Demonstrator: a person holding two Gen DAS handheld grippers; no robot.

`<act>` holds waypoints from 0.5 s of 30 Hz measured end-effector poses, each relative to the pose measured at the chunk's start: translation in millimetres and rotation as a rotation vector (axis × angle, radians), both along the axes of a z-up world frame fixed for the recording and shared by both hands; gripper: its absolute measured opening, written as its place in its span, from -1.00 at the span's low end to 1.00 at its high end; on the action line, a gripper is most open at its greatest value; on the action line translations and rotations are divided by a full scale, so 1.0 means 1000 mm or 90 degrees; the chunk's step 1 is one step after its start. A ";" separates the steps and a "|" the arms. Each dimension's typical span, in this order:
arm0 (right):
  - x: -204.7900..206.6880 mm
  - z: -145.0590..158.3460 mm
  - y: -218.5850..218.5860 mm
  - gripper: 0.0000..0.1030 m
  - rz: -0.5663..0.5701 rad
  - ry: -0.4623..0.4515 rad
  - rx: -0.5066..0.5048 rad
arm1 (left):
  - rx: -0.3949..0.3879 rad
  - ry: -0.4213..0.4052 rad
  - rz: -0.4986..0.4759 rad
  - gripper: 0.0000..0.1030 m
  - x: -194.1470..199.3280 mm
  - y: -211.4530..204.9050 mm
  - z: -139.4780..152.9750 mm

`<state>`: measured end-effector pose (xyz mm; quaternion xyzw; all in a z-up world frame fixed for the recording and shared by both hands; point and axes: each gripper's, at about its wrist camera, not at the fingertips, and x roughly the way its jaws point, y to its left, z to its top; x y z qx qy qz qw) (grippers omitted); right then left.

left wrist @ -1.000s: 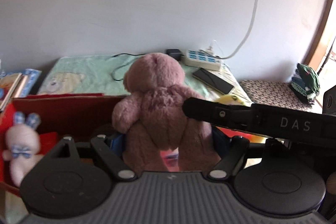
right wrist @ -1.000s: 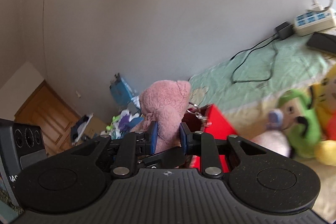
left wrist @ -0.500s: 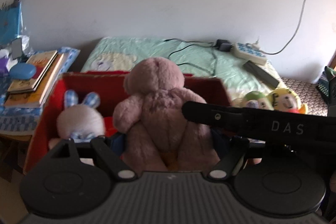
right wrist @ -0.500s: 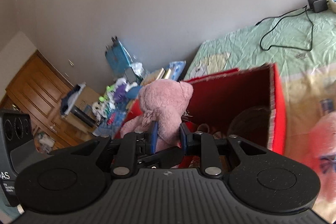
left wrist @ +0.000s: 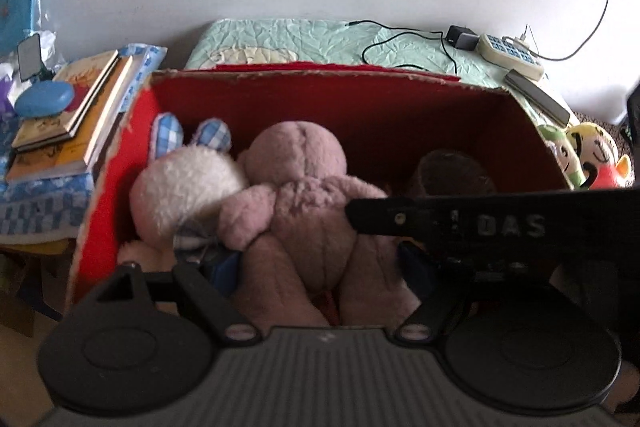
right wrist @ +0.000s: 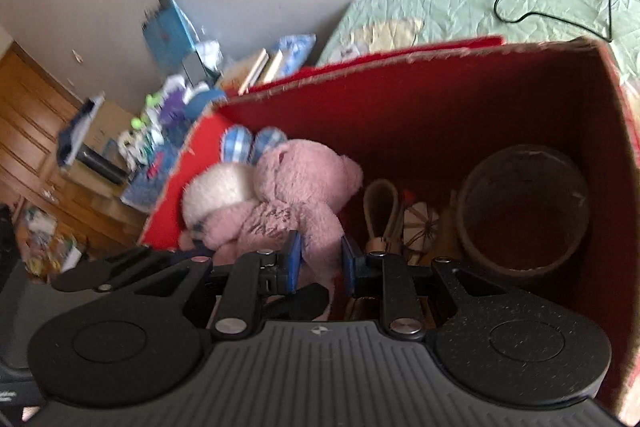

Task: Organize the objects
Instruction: 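Lift the pink teddy bear with the right gripper into the red box, then open the right gripper to release the teddy bear beside the bunny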

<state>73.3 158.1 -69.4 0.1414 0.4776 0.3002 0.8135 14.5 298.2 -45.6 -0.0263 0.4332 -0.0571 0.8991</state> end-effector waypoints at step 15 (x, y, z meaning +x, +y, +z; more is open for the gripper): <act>0.001 0.001 0.018 -0.52 0.050 -0.009 -0.101 | 0.081 -0.029 -0.046 0.67 -0.020 0.003 0.011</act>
